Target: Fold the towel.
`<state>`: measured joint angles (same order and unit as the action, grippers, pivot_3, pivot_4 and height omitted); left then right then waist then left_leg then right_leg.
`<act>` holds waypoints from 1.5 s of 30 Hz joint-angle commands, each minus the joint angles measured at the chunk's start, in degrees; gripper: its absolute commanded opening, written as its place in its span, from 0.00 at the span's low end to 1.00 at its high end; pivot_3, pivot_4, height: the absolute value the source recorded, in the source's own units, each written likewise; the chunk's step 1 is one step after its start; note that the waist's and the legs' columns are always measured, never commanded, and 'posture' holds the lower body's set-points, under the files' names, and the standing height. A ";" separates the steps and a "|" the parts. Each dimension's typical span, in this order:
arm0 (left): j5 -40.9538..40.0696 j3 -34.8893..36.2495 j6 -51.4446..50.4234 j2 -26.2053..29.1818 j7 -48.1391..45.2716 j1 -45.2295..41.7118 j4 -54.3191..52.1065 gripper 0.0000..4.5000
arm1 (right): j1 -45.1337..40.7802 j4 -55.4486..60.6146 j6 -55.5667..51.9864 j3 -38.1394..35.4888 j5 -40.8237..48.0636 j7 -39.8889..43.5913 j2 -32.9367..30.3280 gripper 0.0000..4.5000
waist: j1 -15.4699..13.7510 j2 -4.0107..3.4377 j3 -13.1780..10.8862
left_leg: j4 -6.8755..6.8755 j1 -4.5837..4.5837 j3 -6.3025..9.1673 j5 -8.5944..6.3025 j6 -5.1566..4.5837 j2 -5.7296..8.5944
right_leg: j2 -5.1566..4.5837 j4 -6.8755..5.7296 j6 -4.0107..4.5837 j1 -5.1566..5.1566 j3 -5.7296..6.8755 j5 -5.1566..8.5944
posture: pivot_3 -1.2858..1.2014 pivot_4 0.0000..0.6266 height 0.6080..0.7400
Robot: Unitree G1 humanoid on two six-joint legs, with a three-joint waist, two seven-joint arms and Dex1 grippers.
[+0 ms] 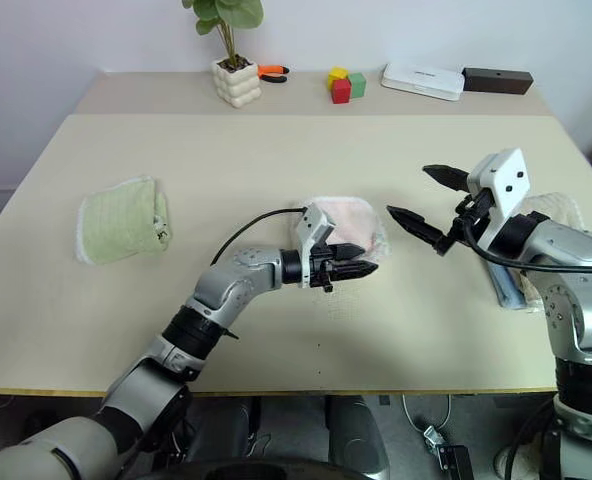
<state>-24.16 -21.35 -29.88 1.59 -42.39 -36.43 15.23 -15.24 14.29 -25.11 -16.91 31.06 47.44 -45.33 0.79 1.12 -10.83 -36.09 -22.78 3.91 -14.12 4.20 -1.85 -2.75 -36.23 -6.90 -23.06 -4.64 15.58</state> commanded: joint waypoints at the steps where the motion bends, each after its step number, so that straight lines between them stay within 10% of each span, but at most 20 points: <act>1: 0.26 -1.48 -1.88 1.42 -3.37 1.46 -5.73 0.88 | -1.80 1.16 1.07 -0.91 0.25 -1.41 0.83 1.00 | 0.10 0.00 0.00 | 0.00 0.00 0.00 0.00 0.00 0.00 | 0.00 0.00 0.00 0.00 0.00 0.00 | 0.52 0.24 1.00; 12: -0.88 10.42 1.59 1.41 3.83 -0.09 -13.48 0.98 | -9.75 -9.22 4.37 -2.07 -5.80 -16.49 9.11 1.00 | 0.05 -0.11 -0.02 | -0.06 0.03 0.01 0.00 0.00 -0.01 | 0.00 -0.05 -0.06 0.02 -0.01 -0.05 | 0.52 0.24 1.00; 14: -3.98 15.92 -0.06 0.51 7.70 -0.49 -14.62 1.00 | -7.72 -6.26 2.15 -1.74 -4.23 -18.80 12.17 0.87 | 0.02 -0.11 -0.02 | -0.03 0.02 0.02 0.00 0.00 -0.01 | 0.00 -0.04 -0.13 0.01 0.00 -0.08 | 0.52 0.24 1.00; 22: -1.68 20.74 2.35 -2.64 17.74 2.19 -15.94 0.12 | -5.70 7.31 -5.09 2.41 -1.88 -33.09 25.88 0.01 | -0.02 -0.27 -0.02 | -0.02 -0.10 0.07 -0.03 -0.06 0.00 | -0.01 -0.19 -0.18 -0.17 0.03 -0.12 | 0.52 0.24 1.00; 23: -0.58 19.89 2.78 -2.42 17.99 2.10 -15.76 0.01 | -5.67 8.67 -6.00 3.08 -1.62 -34.27 27.08 0.00 | 0.00 -0.27 -0.02 | -0.04 -0.10 0.08 -0.03 -0.06 0.00 | 0.00 -0.19 -0.19 -0.16 0.03 -0.12 | 0.52 0.24 1.00; 35: 7.89 13.76 1.83 -7.24 26.69 0.87 -10.35 0.01 | 3.76 9.57 -6.58 16.20 -12.96 -43.91 36.01 0.00 | 0.40 -0.28 -0.01 | -0.03 -0.13 0.09 -0.02 -0.05 0.01 | 0.02 -0.16 -0.19 -0.18 0.03 -0.12 | 0.52 0.24 1.00; 45: 12.50 10.05 0.44 -4.30 23.69 2.37 -0.49 0.01 | 0.01 -10.89 5.51 17.65 -24.46 -46.85 37.16 0.00 | 0.36 -0.35 0.04 | -0.01 -0.08 0.09 -0.02 -0.05 0.01 | 0.02 -0.17 -0.18 -0.17 0.04 -0.12 | 0.52 0.24 1.00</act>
<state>-12.79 -11.52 -30.18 -3.06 -18.54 -34.23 13.69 -14.99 4.36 -21.45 1.56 7.95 0.83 -7.77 1.15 0.77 -10.79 -36.10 -22.86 4.00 -14.14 4.16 -1.84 -2.73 -36.41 -7.08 -23.22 -4.60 15.45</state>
